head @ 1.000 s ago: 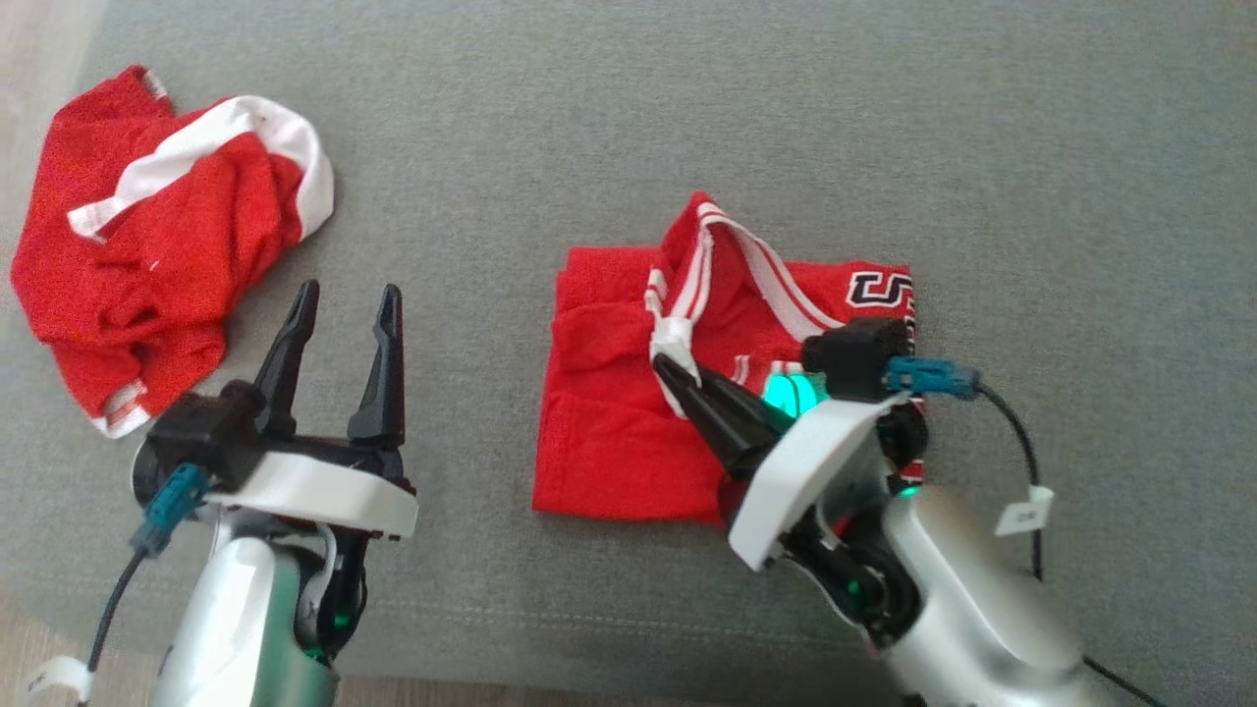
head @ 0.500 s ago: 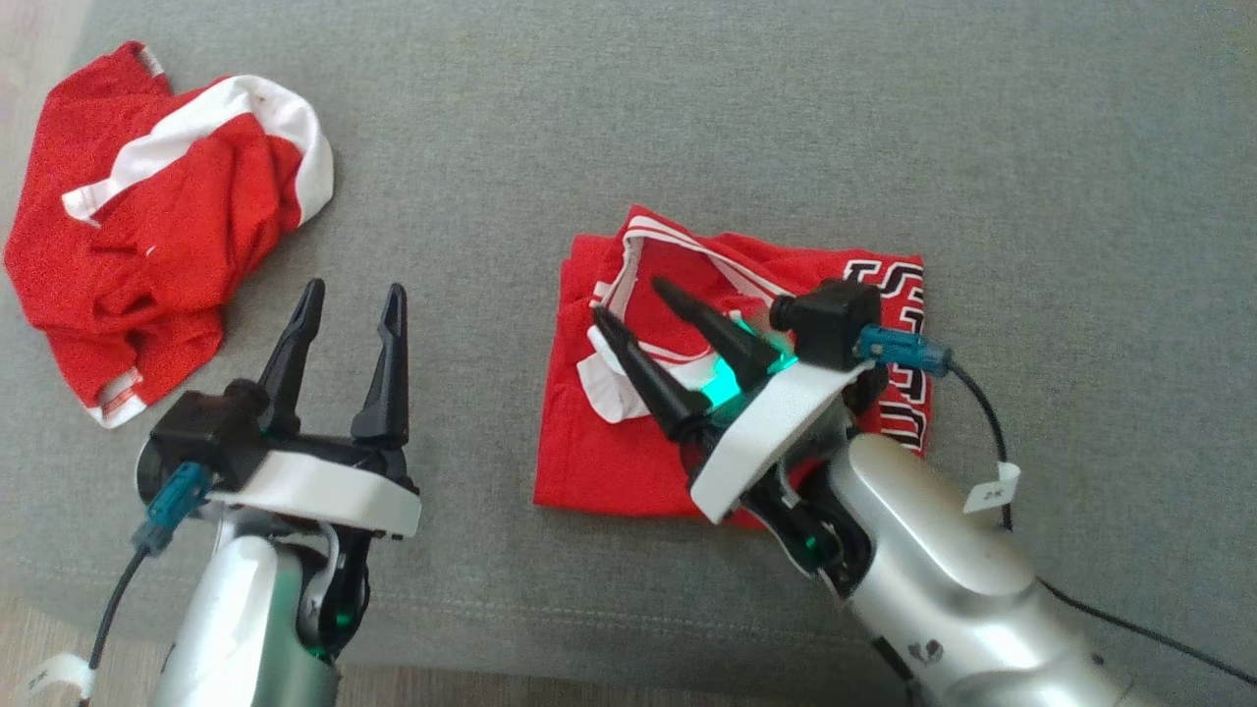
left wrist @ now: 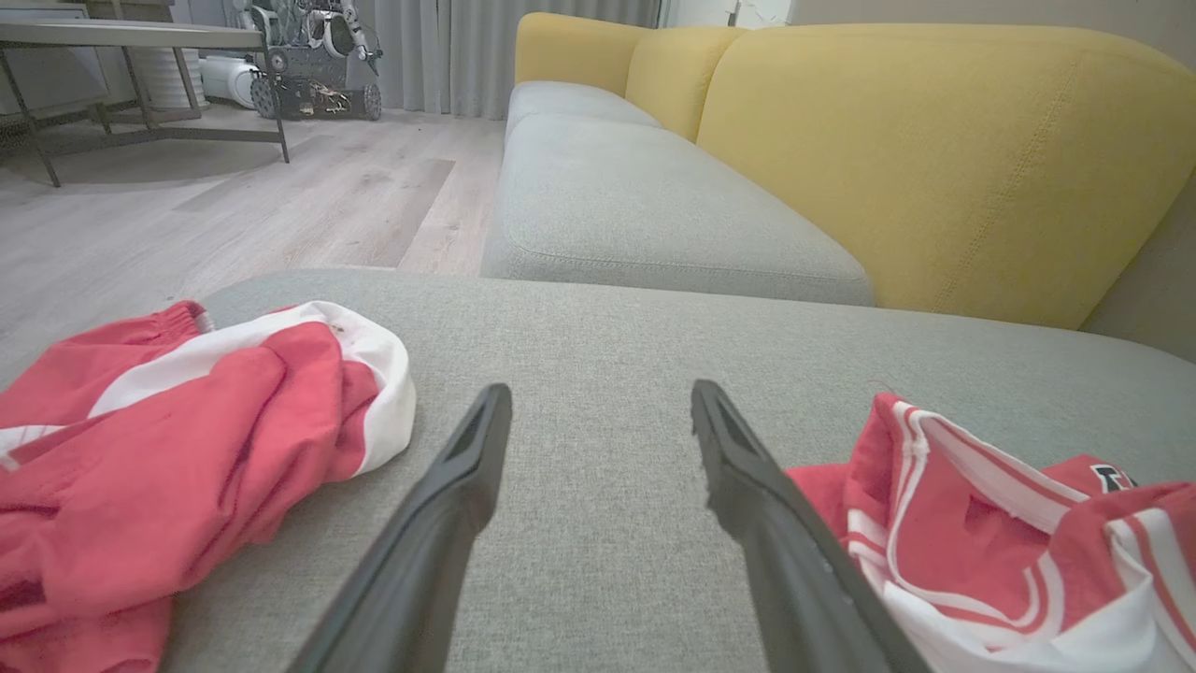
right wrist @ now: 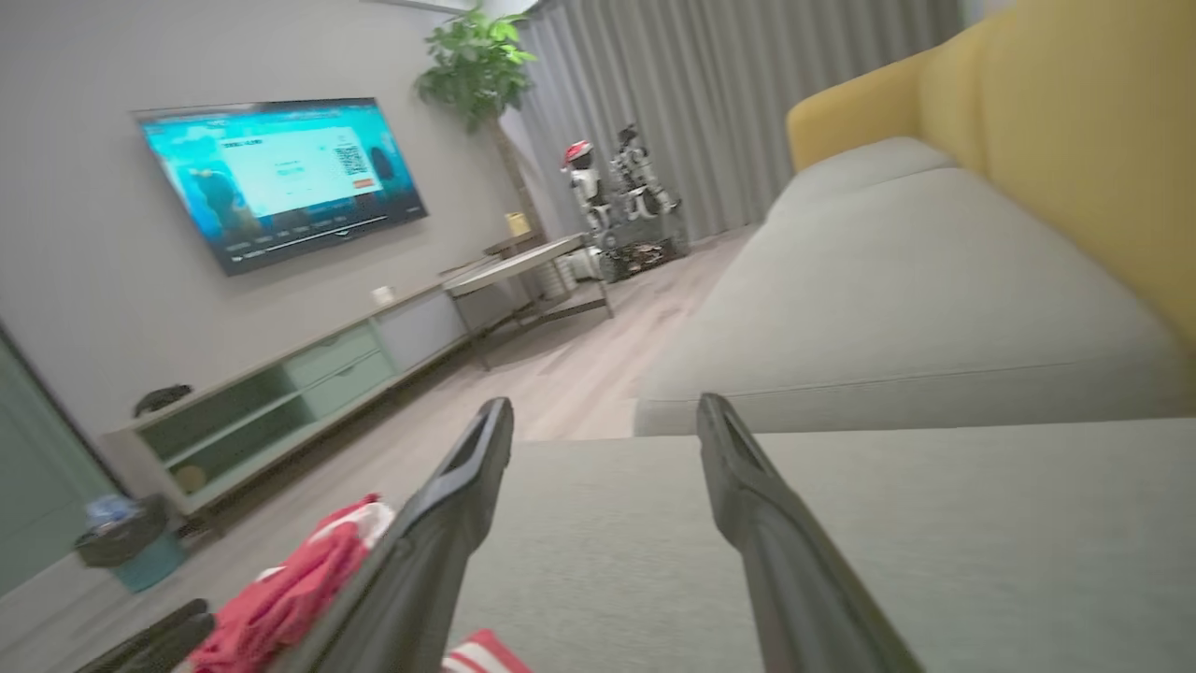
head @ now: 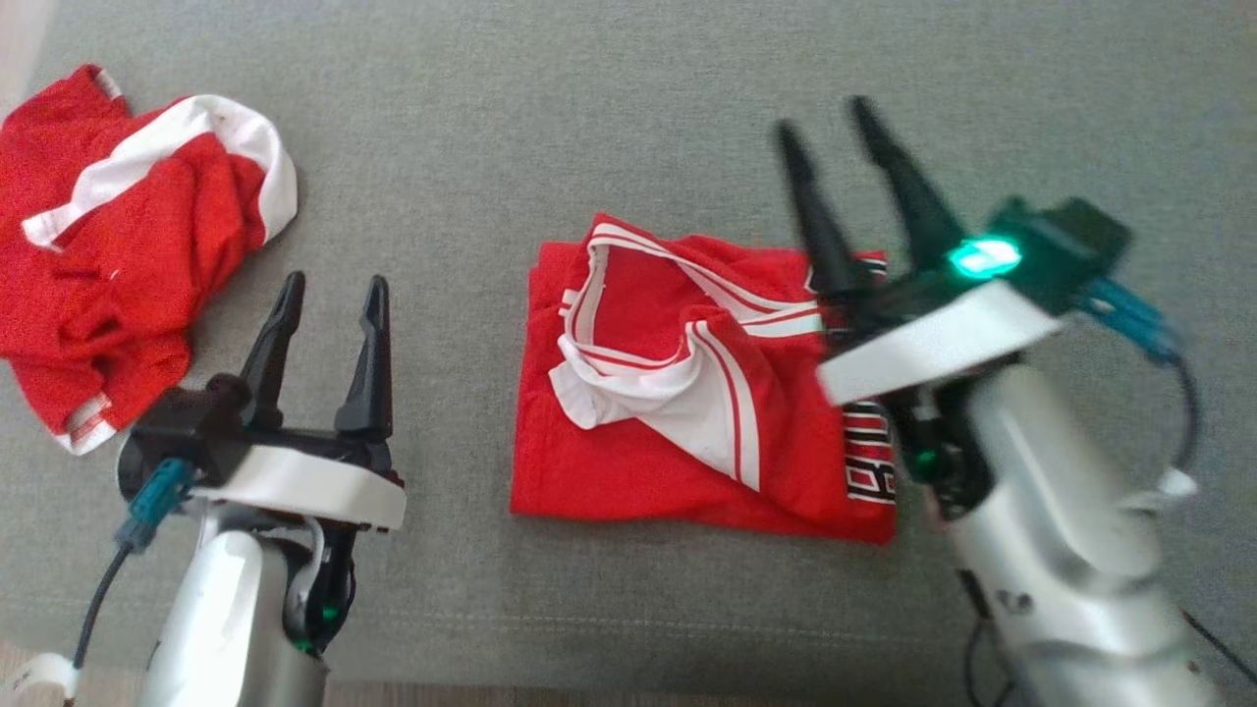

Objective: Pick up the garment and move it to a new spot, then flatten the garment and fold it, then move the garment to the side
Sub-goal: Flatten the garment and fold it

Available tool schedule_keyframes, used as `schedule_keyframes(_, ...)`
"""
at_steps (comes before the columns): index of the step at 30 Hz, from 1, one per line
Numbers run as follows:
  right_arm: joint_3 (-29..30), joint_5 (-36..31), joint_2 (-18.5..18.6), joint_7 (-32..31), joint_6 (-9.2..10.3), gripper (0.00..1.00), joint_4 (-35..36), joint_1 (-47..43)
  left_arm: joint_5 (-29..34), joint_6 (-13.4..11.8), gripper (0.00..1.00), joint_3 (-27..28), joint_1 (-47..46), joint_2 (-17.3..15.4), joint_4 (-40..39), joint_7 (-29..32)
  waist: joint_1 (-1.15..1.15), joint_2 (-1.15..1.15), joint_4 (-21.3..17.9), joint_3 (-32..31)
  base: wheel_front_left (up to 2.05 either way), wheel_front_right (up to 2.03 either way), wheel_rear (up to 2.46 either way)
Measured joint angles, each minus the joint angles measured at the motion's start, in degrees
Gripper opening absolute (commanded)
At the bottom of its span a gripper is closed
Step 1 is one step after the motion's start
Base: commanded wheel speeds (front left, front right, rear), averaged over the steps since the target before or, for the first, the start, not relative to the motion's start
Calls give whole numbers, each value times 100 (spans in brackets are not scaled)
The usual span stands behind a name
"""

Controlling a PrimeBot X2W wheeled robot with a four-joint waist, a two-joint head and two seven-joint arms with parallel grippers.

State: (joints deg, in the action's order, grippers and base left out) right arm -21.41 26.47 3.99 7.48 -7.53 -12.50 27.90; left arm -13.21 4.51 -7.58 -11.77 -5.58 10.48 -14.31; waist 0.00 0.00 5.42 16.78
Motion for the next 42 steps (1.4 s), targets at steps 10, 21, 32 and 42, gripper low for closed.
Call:
schedule_keyframes(10, 2051, -1311, -22, -541, 0, 100, 978, -1327, 1, -48, 100, 81, 20, -118, -33, 0, 0, 0, -113, -107, 0, 0, 0)
schedule_keyframes(21, 2441, -1780, -80, -921, 0, 100, 1739, -2037, 1, -58, 100, 57, 177, -197, -122, 10, 0, 0, -143, -232, 0, 0, 0)
schedule_keyframes(32, 2472, -1797, -103, -1054, 0, 100, 1833, -2068, 1, -101, 100, -10, 212, -232, -177, 12, 0, 0, -150, -267, 0, 0, 0)
schedule_keyframes(42, 2257, -1807, -104, -1157, 0, 0, 1577, -2164, 1, -151, 100, -82, 215, -254, -191, 18, 0, 0, -116, -257, 0, 0, 0)
